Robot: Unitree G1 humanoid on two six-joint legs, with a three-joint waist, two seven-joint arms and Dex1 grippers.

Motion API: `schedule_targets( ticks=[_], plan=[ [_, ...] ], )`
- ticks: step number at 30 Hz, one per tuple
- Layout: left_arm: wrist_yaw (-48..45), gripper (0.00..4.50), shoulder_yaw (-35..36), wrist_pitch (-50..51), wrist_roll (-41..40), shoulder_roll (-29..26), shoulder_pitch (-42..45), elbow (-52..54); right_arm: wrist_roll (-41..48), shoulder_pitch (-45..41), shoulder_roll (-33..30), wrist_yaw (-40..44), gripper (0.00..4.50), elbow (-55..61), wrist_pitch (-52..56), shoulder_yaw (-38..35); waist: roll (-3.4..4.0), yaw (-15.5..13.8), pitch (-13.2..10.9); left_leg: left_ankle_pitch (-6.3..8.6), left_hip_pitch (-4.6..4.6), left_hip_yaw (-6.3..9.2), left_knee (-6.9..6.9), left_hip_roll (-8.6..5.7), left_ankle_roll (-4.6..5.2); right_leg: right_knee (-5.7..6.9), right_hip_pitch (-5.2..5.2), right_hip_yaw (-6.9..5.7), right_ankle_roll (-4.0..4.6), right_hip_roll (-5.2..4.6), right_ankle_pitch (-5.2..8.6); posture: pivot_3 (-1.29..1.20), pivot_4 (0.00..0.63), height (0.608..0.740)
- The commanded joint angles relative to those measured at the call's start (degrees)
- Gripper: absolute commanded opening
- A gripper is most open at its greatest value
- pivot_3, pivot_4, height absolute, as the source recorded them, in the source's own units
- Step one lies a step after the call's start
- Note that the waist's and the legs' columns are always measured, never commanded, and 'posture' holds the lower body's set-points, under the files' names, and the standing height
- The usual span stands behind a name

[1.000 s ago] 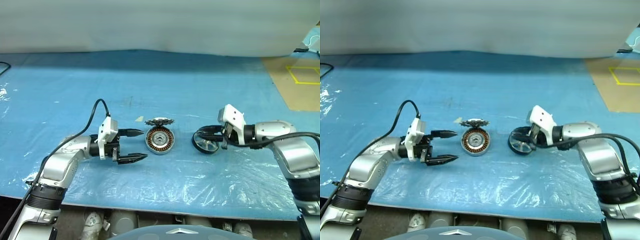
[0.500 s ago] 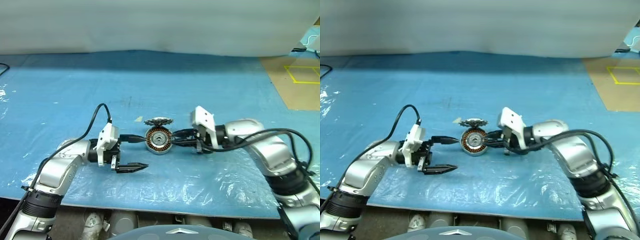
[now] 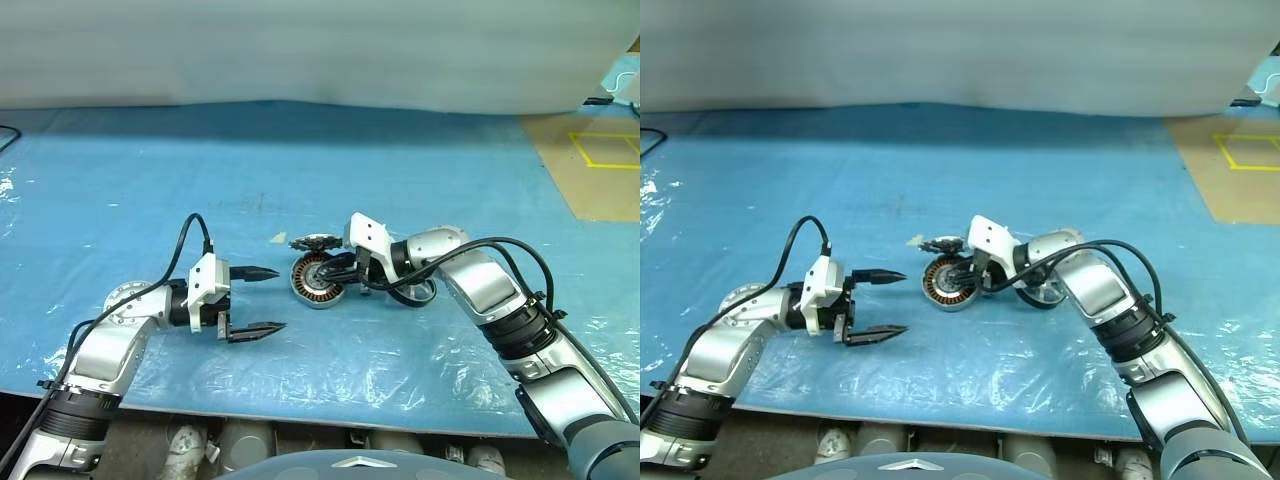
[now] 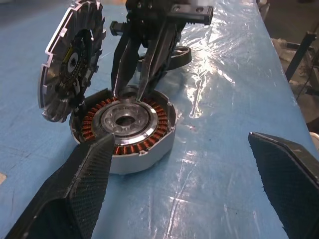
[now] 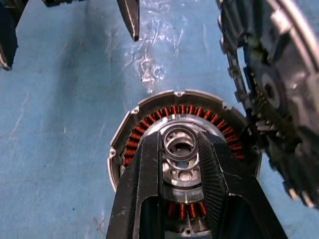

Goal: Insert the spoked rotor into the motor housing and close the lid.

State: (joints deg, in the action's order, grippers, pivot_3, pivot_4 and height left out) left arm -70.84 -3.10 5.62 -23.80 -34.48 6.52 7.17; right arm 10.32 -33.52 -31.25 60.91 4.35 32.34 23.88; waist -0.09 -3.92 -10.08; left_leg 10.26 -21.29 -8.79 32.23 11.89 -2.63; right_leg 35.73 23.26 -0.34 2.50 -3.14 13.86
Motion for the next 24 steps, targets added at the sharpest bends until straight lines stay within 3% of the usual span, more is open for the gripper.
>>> schedule_targets(
  ticks=[1, 24],
  plan=[
    [0.4, 4.50, 0.4, -0.9, -0.9, 0.6, 0.4, 0.6, -1.7, -1.4, 1.4, -0.7, 0.60, -2.5, -2.0, 0.4, 0.00, 0.0, 0.0, 0.00, 0.02, 0.00, 0.01, -0.01, 0.00, 0.02, -0.01, 0.01, 0.00, 0.00, 0.00, 0.00, 0.150, 0.740],
    [1.4, 4.50, -0.4, 1.7, -1.0, 0.5, 1.7, 1.7, -6.0, -1.3, 3.1, 0.8, 0.60, -4.8, -6.5, 1.9, -0.01, 0.0, 0.0, 0.00, 0.01, 0.00, 0.04, 0.00, 0.01, 0.04, -0.01, 0.01, 0.01, 0.00, 0.00, 0.00, 0.150, 0.740]
  ],
)
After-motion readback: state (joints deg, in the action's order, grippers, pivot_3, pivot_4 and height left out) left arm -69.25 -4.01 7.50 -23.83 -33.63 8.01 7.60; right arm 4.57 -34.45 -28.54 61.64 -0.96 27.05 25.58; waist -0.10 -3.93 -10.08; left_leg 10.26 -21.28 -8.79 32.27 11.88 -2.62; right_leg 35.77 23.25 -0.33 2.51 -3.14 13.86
